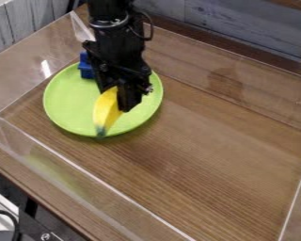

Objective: Put the banana in the green plate

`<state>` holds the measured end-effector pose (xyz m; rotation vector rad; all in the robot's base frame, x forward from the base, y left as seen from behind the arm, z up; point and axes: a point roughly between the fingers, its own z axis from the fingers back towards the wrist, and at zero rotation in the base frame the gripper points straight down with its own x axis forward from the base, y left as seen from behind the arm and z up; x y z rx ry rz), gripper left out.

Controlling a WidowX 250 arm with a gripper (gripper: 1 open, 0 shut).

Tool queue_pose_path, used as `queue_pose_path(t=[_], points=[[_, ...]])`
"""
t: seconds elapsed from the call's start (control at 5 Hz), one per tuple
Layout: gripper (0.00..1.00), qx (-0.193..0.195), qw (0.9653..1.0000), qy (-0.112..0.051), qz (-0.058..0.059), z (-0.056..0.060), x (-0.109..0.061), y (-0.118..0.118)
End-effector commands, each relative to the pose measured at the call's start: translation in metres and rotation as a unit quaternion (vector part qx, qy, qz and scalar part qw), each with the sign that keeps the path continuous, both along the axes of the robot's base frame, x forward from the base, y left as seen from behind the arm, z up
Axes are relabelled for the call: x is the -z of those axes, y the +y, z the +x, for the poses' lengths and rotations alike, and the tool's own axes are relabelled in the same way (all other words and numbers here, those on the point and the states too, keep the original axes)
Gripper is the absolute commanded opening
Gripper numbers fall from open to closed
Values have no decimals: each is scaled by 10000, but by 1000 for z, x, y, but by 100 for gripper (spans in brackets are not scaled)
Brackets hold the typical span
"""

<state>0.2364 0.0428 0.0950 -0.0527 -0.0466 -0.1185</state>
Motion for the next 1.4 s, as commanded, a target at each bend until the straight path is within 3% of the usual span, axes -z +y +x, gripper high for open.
queue_pose_path(t=[0.0, 0.6, 1.0, 1.2], points=[[0, -144, 9996, -231, 53, 5, -9, -7], [0, 167, 9994, -266, 144, 14, 22, -12], [0, 249, 9991, -302, 170, 24, 17, -19], [0, -15, 9993, -339, 167, 28, 15, -33]])
